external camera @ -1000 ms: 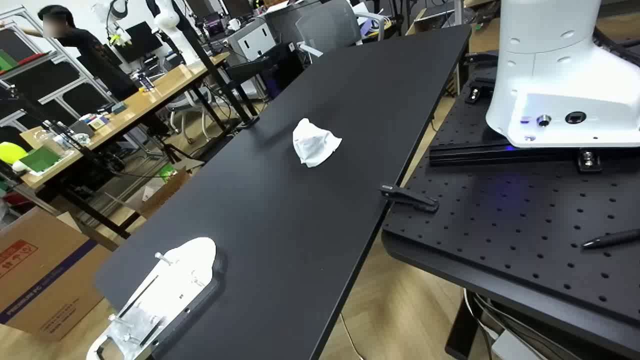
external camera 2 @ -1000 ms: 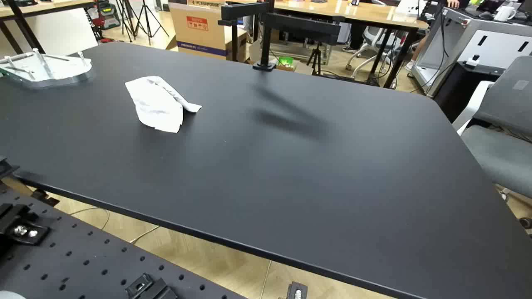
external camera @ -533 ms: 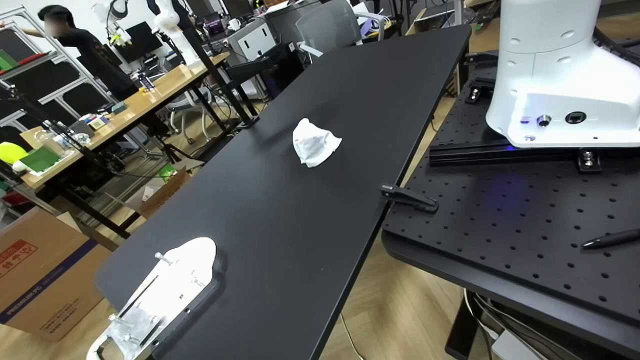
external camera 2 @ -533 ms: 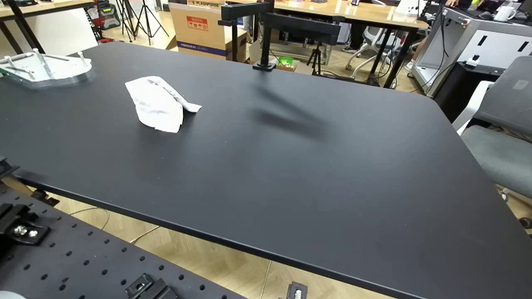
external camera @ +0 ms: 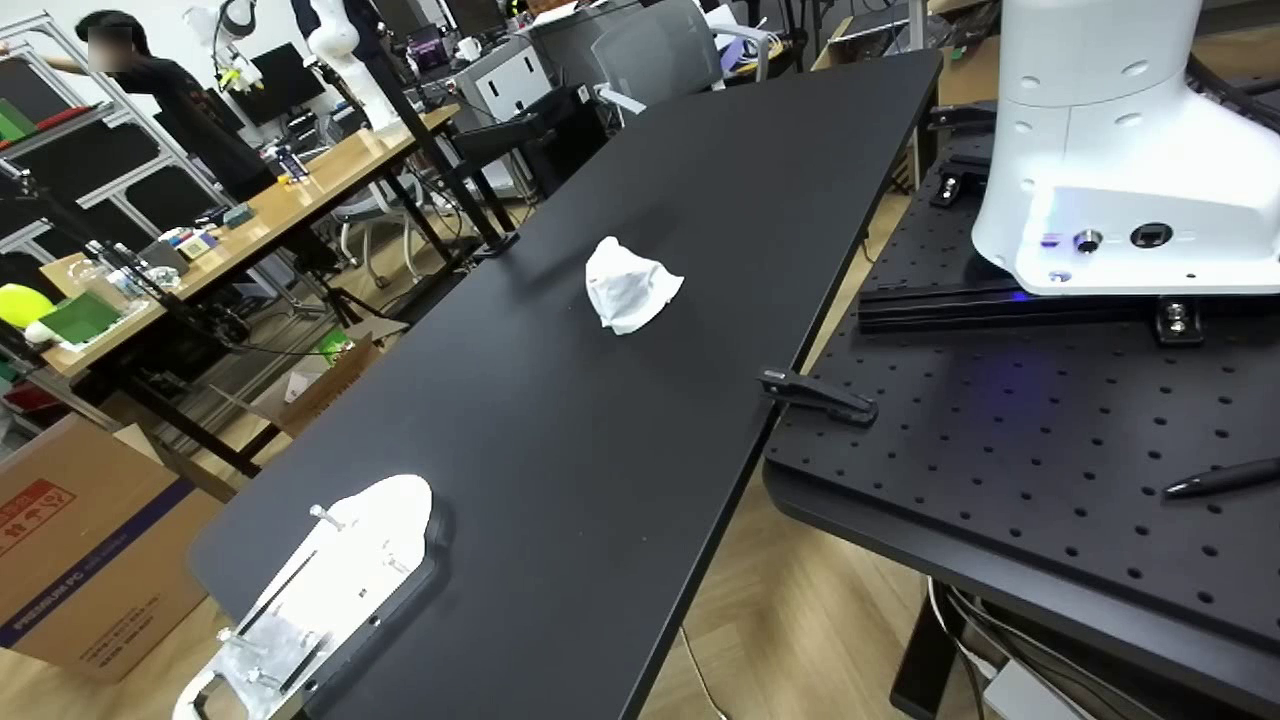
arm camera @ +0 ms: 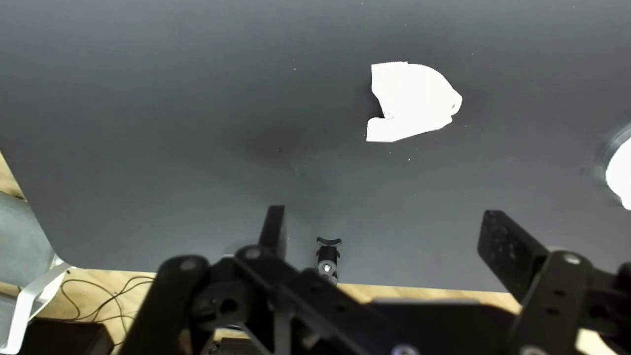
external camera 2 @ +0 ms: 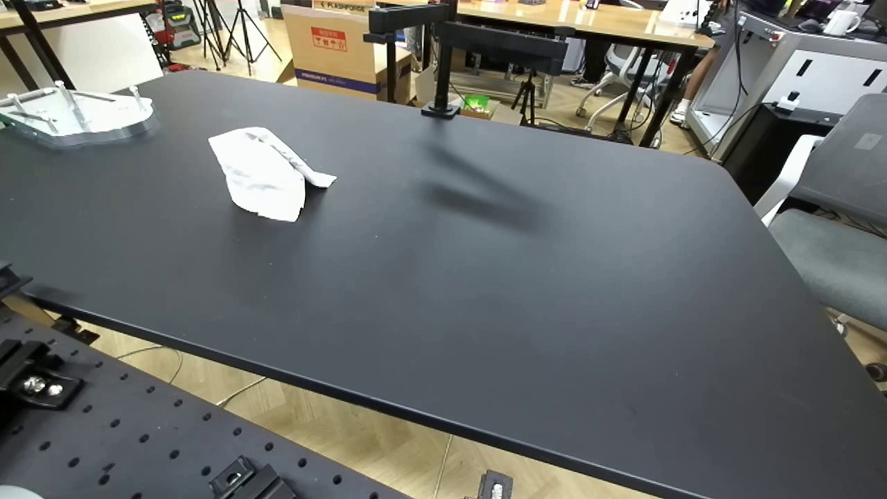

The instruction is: Hang the cloth on the stand

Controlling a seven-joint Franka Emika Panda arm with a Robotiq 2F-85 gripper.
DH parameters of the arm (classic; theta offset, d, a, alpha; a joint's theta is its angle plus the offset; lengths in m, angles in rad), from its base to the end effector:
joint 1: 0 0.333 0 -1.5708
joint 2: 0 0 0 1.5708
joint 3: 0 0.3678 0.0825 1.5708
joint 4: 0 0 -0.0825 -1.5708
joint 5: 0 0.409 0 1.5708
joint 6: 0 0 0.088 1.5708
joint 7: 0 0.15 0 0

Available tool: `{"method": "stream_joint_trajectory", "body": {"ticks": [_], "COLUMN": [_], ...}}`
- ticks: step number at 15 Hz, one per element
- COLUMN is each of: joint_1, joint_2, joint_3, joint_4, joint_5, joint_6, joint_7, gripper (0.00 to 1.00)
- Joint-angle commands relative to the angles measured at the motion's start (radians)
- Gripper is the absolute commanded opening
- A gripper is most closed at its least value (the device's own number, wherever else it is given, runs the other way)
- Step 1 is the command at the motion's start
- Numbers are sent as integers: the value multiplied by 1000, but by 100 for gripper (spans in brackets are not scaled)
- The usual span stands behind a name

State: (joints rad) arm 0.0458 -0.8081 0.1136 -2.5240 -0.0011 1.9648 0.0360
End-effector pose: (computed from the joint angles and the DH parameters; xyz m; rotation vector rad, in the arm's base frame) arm 0.3259 0.0581 0.5438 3.0510 0.1510 0.3861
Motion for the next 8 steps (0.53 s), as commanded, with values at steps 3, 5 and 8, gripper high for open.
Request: {"method": "stream_joint_trajectory", "body": {"ticks": [3,5,8], "joint_1": [46,79,133], "joint_2": [107,167,266], "joint_3": [12,19,31], "joint_4": [-102,-141,-182], "joint_5": [32,67,103], "joint_6": [202,274,366], "joint_7": [15,12,-13], "gripper": [100,100,100]}}
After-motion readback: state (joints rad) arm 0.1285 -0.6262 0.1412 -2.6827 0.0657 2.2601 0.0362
